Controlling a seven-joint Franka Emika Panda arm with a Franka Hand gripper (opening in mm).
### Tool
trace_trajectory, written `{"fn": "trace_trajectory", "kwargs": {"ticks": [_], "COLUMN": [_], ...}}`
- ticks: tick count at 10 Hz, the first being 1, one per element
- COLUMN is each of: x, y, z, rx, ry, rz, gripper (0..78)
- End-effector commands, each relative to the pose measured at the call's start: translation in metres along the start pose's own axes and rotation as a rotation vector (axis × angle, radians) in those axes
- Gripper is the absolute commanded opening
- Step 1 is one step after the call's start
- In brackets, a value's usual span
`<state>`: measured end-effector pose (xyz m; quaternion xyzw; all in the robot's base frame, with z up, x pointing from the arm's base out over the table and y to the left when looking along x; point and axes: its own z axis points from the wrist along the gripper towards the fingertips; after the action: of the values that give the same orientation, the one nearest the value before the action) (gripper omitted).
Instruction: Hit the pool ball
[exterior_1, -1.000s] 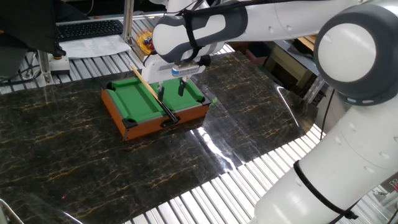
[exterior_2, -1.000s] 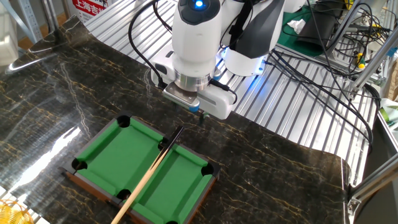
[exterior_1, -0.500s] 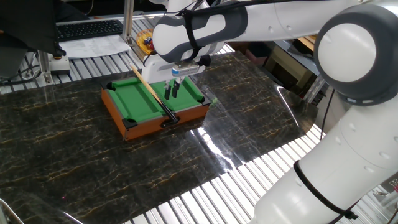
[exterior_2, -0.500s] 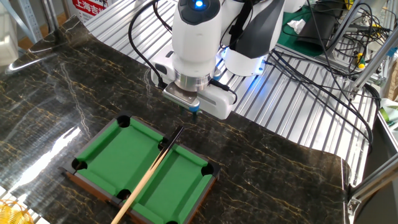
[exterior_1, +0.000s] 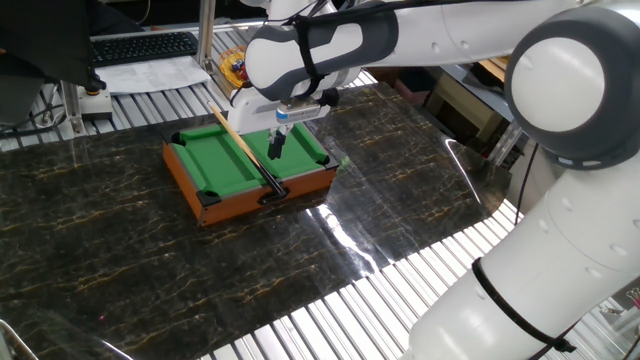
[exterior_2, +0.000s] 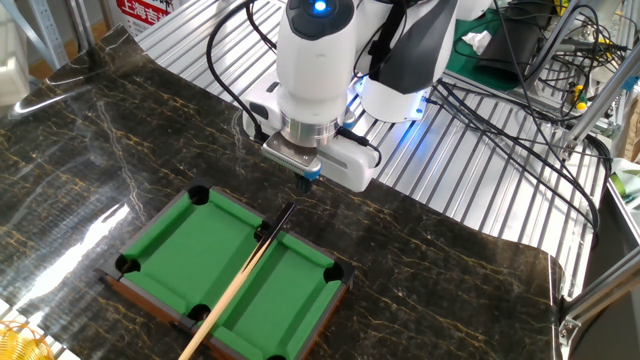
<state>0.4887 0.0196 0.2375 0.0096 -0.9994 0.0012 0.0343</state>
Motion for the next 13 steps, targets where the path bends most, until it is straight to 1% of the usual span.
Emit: {"fn": "trace_trajectory", "kwargs": {"ticks": [1,2,3,4,5,6,7,8,9,10,11,12,13], "x": [-0.001,-0.001,-0.001,-0.001,-0.001,-0.001,-0.002,-0.006,-0.013,-0.016,-0.027,-0.034,-0.04], "y": [0.0,0.0,0.0,0.0,0.0,0.0,-0.001,-0.003,-0.006,-0.007,-0.01,-0.011,-0.011], "z": [-0.001,-0.001,-0.001,-0.001,-0.001,-0.001,-0.005,-0.016,-0.031,-0.038,-0.057,-0.07,-0.082], "rx": [0.073,0.091,0.169,0.169,0.135,0.059,0.014,0.014,0.011,0.011,0.001,-0.009,-0.037], "ry": [0.008,0.01,0.016,0.016,0.001,-0.002,-0.001,0.0,0.001,-0.001,-0.002,-0.002,0.0], "rz": [-0.009,-0.026,-0.065,-0.067,-0.053,-0.03,-0.017,-0.017,-0.017,-0.018,-0.017,-0.017,-0.007], "gripper": [1.1,1.1,1.1,1.1,1.1,1.1,1.1,1.1,1.1,1.1,1.1,1.1,1.1]}}
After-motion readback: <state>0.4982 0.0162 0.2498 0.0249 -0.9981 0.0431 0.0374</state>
